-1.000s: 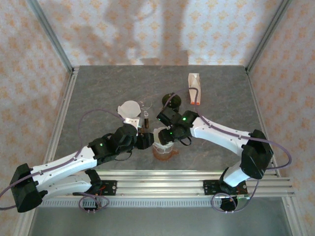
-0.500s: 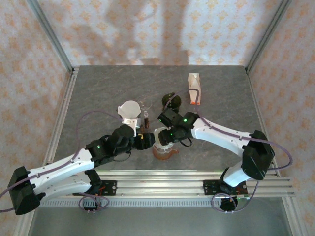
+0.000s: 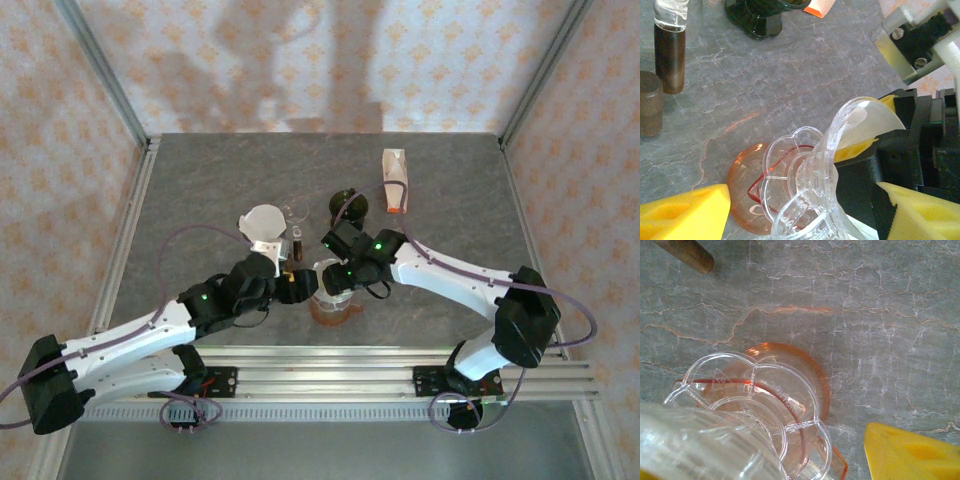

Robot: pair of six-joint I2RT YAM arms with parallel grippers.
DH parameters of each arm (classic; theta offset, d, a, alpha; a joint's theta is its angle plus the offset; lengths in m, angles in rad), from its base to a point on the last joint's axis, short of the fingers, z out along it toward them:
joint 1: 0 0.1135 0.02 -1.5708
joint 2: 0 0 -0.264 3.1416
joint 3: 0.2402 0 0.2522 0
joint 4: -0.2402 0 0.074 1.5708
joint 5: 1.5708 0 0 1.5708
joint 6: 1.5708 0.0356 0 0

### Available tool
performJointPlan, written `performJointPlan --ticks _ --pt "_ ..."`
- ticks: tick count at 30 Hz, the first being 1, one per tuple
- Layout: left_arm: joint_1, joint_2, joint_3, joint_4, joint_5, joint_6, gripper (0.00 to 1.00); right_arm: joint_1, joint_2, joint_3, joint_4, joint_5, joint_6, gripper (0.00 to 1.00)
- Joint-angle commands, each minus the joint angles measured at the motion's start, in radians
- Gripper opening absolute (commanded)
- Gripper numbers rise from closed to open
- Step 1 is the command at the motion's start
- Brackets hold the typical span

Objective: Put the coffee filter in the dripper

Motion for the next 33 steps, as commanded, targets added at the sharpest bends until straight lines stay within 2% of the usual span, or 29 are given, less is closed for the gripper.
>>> performJointPlan --ticks 1,7,13,22,33 --pt "0.011 0.012 -0.004 0.004 0.003 -0.007 0.74 0.008 0.009 -0.028 0.013 0.049 0.010 0.66" --pt "0.010 0.015 -0.004 0.001 0.007 -0.005 0.64 0.008 -0.028 -0.001 0.005 0.053 0.020 0.66" --pt "0.010 0.011 -0.005 -0.005 0.004 -0.007 0.63 0.008 -0.096 0.031 -0.025 0.082 0.030 0.67" --pt "0.011 -0.004 -0.010 -0.009 -0.010 -0.015 0.65 0.008 -0.198 0.029 -0.070 0.095 0.058 0.68" --pt "0.017 -0.038 0.000 -0.025 -0.036 -0.023 0.76 0.008 -0.275 -0.036 -0.081 0.040 0.069 0.68"
